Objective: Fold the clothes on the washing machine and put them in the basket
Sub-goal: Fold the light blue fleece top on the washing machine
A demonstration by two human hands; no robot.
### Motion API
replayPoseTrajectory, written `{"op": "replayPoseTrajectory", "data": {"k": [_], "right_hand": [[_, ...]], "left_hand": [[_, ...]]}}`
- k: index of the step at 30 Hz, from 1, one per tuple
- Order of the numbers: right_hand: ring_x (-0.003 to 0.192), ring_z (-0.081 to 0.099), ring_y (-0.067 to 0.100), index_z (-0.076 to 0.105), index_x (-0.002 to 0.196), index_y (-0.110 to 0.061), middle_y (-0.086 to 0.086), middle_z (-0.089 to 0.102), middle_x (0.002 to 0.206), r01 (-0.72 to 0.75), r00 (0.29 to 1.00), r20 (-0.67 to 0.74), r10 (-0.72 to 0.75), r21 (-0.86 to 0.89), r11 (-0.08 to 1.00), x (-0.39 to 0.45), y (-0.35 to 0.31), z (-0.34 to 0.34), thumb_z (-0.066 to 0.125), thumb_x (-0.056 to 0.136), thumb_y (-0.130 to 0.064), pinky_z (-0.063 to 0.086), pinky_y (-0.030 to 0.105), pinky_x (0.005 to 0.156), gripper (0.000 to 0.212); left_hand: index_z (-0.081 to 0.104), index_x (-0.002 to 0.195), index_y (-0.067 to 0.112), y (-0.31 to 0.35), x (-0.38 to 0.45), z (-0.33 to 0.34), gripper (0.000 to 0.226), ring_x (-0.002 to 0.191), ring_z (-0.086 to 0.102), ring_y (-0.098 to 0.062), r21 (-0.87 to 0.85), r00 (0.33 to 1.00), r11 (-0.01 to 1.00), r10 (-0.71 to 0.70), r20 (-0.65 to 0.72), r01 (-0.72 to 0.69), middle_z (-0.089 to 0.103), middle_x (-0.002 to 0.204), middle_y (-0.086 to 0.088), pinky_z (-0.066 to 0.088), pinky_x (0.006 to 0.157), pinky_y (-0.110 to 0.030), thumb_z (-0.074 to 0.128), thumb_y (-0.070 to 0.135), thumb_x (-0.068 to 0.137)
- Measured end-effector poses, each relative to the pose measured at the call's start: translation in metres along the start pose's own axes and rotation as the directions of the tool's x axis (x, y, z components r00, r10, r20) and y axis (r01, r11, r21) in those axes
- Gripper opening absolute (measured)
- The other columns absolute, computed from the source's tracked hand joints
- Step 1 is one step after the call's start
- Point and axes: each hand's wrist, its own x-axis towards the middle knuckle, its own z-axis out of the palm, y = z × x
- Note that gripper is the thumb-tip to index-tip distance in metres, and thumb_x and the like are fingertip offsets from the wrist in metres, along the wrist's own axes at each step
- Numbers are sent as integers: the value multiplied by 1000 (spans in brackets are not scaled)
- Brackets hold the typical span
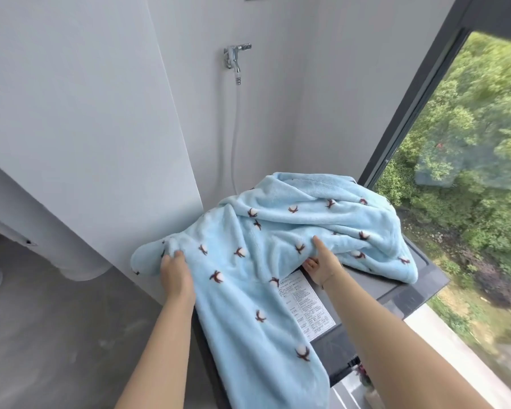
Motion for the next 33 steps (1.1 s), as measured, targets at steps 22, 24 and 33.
{"op": "replayPoseTrajectory", "data": {"k": [22, 24, 33], "right_hand": [[109, 65, 30, 62, 120, -15, 12, 70, 115, 46, 995, 65, -72, 339, 940, -29, -15, -105, 67, 79, -55, 47, 49, 100, 57], [94, 67, 21, 60, 105, -12, 8, 68, 104, 108, 993, 22, -119, 275, 955, -31, -38, -91, 64, 84, -45, 55, 36, 85, 38], [109, 64, 19, 57, 124, -25, 6, 64, 123, 739, 674, 43, -738, -19, 674, -44, -157, -37, 55, 87, -11, 55, 36, 88, 39]], "left_hand": [[66, 113, 3, -12, -98, -20, 42, 98, 67, -32, -216, 834, 862, -333, 440, 458, 71, 105, -19, 52, 81, -40, 60, 38, 91], [71, 104, 5, -7, -96, -17, 43, 94, 69, -30, -282, 866, 865, -282, 412, 416, 72, 102, -17, 54, 79, -38, 60, 44, 90], [79, 81, 19, 11, -93, -19, 41, 79, 71, -16, -647, 915, 704, -11, 403, 293, 74, 88, -4, 57, 66, -25, 45, 33, 97]]}}
